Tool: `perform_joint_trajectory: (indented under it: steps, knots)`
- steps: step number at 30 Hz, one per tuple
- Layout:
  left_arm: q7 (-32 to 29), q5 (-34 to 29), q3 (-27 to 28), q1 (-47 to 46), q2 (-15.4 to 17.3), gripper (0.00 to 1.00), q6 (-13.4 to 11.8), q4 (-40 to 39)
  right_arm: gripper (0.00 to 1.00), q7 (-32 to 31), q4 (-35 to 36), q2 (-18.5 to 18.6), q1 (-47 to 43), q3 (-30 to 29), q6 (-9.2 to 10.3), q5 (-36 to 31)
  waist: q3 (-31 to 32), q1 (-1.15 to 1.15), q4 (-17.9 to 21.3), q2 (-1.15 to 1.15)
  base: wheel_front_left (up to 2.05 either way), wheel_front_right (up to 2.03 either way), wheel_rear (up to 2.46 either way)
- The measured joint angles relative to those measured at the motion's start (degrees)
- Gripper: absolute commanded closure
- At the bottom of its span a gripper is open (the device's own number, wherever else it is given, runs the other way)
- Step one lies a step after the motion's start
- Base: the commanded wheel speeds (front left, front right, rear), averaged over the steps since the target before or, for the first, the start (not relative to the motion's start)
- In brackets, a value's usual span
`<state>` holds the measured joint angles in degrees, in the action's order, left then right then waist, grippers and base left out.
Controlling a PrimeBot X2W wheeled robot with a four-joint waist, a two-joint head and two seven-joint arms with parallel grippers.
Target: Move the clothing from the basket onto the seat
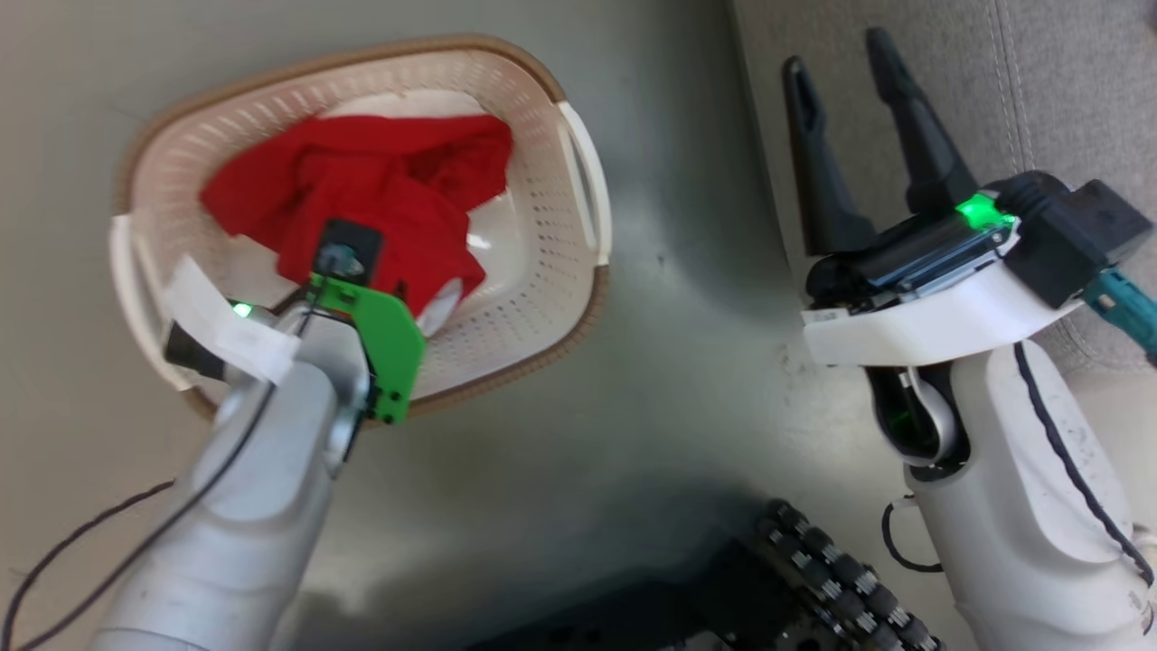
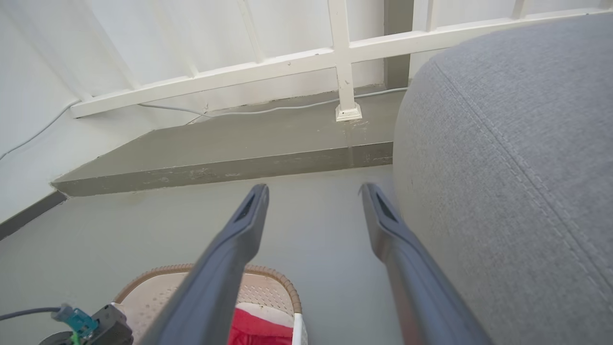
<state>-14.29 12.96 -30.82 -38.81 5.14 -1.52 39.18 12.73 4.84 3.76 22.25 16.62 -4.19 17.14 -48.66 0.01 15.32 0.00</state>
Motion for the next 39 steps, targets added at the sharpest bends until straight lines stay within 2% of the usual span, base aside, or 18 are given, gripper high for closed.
perform_joint_trajectory:
  steps: [14,24,32,34,39]
  knots:
    - [-1.3,3.4,5.1,-3.5,1.9,0.0,-1.1,8.6,0.0,1.3,-2.8,-0.4,1.2,1.7,-0.49,0.7,-6.0,0.0,6.2,0.0,0.0,0.0,0.0]
    - [-0.7,5.2,8.4,-6.4,2.1,0.0,-1.8,12.7,0.0,1.6,-3.7,-0.6,1.4,2.2,-0.51,1.1,-7.6,0.0,7.6,0.0,0.0,0.0,0.0]
    - [-0.2,6.4,8.6,-8.4,1.7,0.0,-2.0,15.6,0.0,1.7,-4.0,-0.8,2.0,2.5,-0.52,1.1,-8.1,0.0,7.8,0.0,0.0,0.0,0.0]
    - [0.3,6.4,8.7,-8.9,1.7,1.0,-2.0,16.0,0.0,1.7,-4.1,-0.9,2.0,2.6,-0.52,1.1,-8.2,0.0,7.8,0.0,0.0,0.0,0.0]
    - [1.1,6.4,8.7,-9.9,1.5,1.0,-2.0,17.3,0.0,1.7,-4.0,-1.0,2.3,2.5,-0.52,1.1,-8.2,0.0,7.7,0.0,0.0,0.0,0.0]
